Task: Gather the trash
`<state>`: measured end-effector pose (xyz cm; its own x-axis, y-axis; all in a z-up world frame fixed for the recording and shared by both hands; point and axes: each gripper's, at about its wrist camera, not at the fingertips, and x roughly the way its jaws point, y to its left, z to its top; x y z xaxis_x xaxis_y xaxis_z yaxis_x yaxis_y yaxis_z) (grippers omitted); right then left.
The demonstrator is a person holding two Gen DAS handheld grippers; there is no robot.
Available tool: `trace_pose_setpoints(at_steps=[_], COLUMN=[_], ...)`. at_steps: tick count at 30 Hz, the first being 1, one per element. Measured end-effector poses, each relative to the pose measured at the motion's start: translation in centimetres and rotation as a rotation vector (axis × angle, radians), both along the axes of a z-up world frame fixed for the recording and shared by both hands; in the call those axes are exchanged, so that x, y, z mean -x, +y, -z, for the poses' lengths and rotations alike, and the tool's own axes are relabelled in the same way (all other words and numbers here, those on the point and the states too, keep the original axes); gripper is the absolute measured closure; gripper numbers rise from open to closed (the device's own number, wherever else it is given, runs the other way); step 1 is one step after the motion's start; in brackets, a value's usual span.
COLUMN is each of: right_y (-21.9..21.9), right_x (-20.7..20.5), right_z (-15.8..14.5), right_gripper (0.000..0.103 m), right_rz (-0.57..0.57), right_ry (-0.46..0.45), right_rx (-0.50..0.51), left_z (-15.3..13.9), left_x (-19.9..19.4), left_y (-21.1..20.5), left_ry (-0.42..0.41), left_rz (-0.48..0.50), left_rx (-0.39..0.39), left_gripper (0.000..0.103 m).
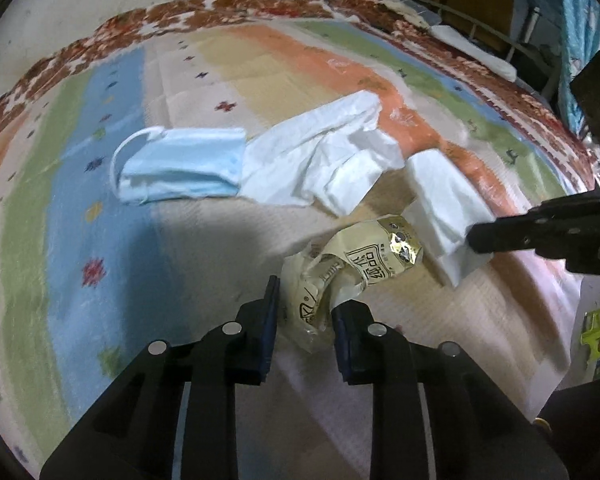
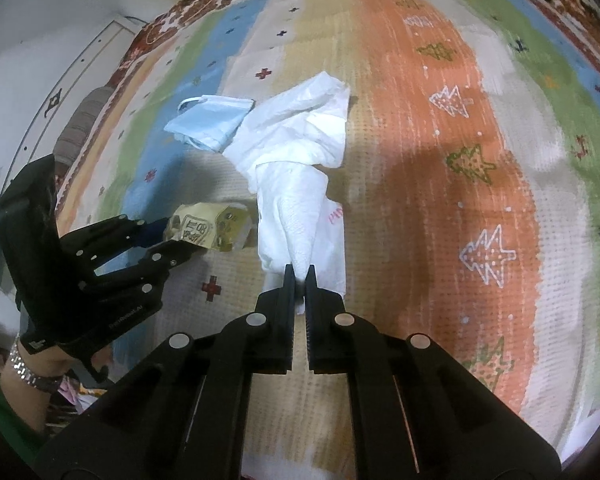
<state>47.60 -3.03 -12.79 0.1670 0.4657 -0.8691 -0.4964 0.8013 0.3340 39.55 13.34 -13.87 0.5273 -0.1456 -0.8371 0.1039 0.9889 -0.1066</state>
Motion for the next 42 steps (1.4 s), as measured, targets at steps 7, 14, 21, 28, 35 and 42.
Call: trace_pose_setpoints(at_steps=[7,14,21,28,35,42], right_y=[0.6,1.1,1.2,1.2,0.2,-1.7], right_x=[1.2,2.9,5.4,7.3,8.8,11.3], right_z=[-1.6,-2.7,-3.9,-5.5,-7.5,-9.4], right_gripper=[0.099,0.099,0.099,0.099,0.099,0.099], right_rz=[-0.042,-0.098,-0.148,-0.165,-0.166,-0.154], right_ry=[-0.054,-0.106,-0.151,-0.18,-0.225,-0.243], right_rx=[0.019,0.071,0.09,0.09,0.083,0.056], left_z=[-1.1,-2.8,-3.8,-6.1,-7.5,-8.3], left_x=[1.4,2.4,4.1,5.8,7.8,10.3], left_y=[1.7,1.6,1.8,0.4,-1.1,-1.1], left_ry=[0.042,0.076,0.119,0.108,0.109,0.11], left_rz=[-0.106,-0.167,-0.254,-0.29,-0.304,-0.366], left_rx=[0.02,-0.006,-0.005,-0.014,-0.022,0.053], left_gripper=[0.082,0.082,0.082,0.082,0.082,0.082])
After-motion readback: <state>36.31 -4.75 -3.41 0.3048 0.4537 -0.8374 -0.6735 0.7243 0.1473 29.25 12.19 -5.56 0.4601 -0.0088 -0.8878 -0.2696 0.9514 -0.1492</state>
